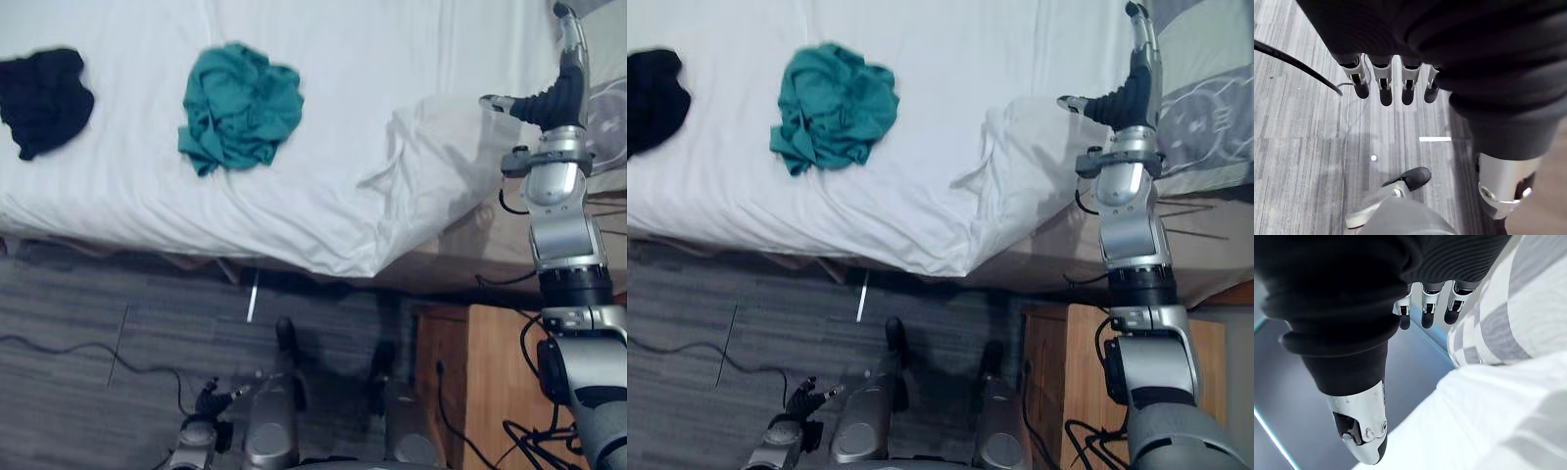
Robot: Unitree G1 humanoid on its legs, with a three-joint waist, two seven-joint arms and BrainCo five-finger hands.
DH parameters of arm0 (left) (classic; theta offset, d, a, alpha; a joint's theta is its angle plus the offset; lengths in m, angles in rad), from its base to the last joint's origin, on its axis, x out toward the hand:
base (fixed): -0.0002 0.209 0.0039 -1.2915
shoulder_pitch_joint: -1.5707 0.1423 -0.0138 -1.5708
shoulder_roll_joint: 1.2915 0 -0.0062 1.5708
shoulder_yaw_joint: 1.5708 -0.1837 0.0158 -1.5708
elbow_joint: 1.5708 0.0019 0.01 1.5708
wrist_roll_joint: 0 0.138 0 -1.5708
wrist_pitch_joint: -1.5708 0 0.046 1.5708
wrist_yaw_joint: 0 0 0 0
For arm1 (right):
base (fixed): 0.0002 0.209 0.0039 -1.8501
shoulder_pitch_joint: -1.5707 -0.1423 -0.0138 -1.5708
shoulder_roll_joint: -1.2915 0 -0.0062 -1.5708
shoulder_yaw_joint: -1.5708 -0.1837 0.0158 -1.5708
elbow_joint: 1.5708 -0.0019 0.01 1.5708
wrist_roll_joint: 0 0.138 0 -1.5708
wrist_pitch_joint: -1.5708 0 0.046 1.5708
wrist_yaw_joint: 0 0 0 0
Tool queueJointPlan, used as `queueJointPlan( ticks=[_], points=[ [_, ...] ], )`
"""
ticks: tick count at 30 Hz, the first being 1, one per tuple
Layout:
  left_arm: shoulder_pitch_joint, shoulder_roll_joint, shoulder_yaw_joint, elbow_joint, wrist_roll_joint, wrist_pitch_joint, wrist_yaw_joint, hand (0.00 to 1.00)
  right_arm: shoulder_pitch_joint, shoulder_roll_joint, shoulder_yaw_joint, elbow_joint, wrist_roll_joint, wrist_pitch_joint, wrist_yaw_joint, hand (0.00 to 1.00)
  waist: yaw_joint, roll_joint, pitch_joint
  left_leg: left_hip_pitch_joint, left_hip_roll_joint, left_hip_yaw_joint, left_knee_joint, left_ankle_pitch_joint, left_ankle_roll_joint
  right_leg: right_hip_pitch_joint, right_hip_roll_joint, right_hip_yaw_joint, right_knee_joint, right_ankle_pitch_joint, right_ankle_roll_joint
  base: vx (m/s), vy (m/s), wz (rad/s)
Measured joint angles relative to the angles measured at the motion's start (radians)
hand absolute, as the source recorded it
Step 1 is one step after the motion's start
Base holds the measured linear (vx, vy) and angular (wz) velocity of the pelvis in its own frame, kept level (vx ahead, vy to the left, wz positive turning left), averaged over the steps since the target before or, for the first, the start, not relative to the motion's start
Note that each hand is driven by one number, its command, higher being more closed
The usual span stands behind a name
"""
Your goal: Tidy the bed and pick cloth on bed and put in laundry
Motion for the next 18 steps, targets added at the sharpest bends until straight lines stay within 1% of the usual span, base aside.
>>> queueJointPlan(
  ticks=[2, 3, 4, 7, 10, 12, 15, 17, 18],
  points=[
    [-0.034, 0.003, -0.043, 0.005, -0.018, -0.007, 0.002, 0.00, -0.051, -0.008, 0.045, 0.073, -0.003, 0.002, 0.008, 0.00, 0.001, 0.019, 0.016, -0.080, -0.002, -0.013, 0.054, -0.008, 0.009, -0.075, -0.010, 0.024, 0.053, -0.007, -0.003, -0.06, 0.006, 0.22],
    [-0.045, 0.004, -0.056, 0.007, -0.021, -0.008, 0.002, 0.00, -0.059, -0.008, 0.054, 0.090, -0.004, 0.003, 0.013, 0.00, 0.001, 0.022, 0.017, -0.103, -0.002, -0.015, 0.068, -0.011, 0.011, -0.098, -0.014, 0.031, 0.070, -0.014, -0.001, -0.05, 0.003, 0.18],
    [-0.072, 0.002, -0.071, 0.018, -0.027, -0.011, 0.005, 0.00, -0.072, -0.008, 0.078, 0.125, -0.009, 0.003, 0.018, 1.00, 0.003, 0.028, 0.029, -0.137, -0.001, -0.018, 0.094, -0.015, 0.017, -0.134, -0.023, 0.038, 0.105, -0.028, 0.000, -0.08, -0.007, 0.12],
    [-0.117, -0.002, -0.097, 0.040, -0.042, -0.013, 0.018, 0.00, -0.075, -0.003, 0.111, 0.154, -0.026, 0.002, 0.018, 1.00, 0.003, 0.042, 0.047, -0.185, 0.003, -0.018, 0.146, -0.030, 0.018, -0.179, -0.023, 0.057, 0.140, -0.039, -0.001, -0.08, -0.009, -0.03],
    [-0.131, -0.002, -0.098, 0.046, -0.055, -0.013, 0.018, 0.00, -0.078, -0.004, 0.133, 0.163, -0.041, -0.007, 0.018, 1.00, 0.000, 0.042, 0.047, -0.197, 0.007, -0.008, 0.180, -0.048, 0.017, -0.207, -0.023, 0.084, 0.182, -0.055, 0.000, -0.07, -0.018, -0.15],
    [-0.134, -0.001, -0.098, 0.047, -0.055, -0.013, 0.018, 0.00, -0.078, -0.004, 0.156, 0.189, -0.042, -0.014, 0.022, 1.00, -0.002, 0.042, 0.047, -0.191, 0.019, 0.001, 0.192, -0.055, 0.017, -0.206, -0.020, 0.094, 0.188, -0.063, -0.006, -0.07, -0.064, -0.18],
    [-0.143, -0.001, -0.099, 0.050, -0.055, -0.013, 0.018, 0.00, -0.066, -0.006, 0.163, 0.194, -0.054, -0.020, 0.039, 1.00, -0.005, 0.042, 0.047, -0.172, 0.022, 0.016, 0.183, -0.054, 0.017, -0.202, -0.012, 0.111, 0.187, -0.066, -0.002, -0.03, -0.055, -0.16],
    [-0.143, -0.002, -0.099, 0.048, -0.055, -0.013, 0.018, 0.00, -0.037, -0.008, 0.159, 0.192, -0.063, -0.023, 0.040, 1.00, -0.009, 0.041, 0.047, -0.141, 0.023, 0.017, 0.162, -0.051, 0.013, -0.180, -0.012, 0.114, 0.177, -0.063, 0.001, 0.03, -0.064, -0.10],
    [-0.140, -0.002, -0.099, 0.046, -0.054, -0.013, 0.017, 0.00, 0.015, -0.010, 0.141, 0.187, -0.063, -0.027, 0.043, 1.00, -0.009, 0.040, 0.047, -0.097, 0.022, 0.021, 0.134, -0.045, 0.007, -0.140, -0.007, 0.113, 0.153, -0.052, 0.002, 0.06, -0.056, -0.09]
  ],
)
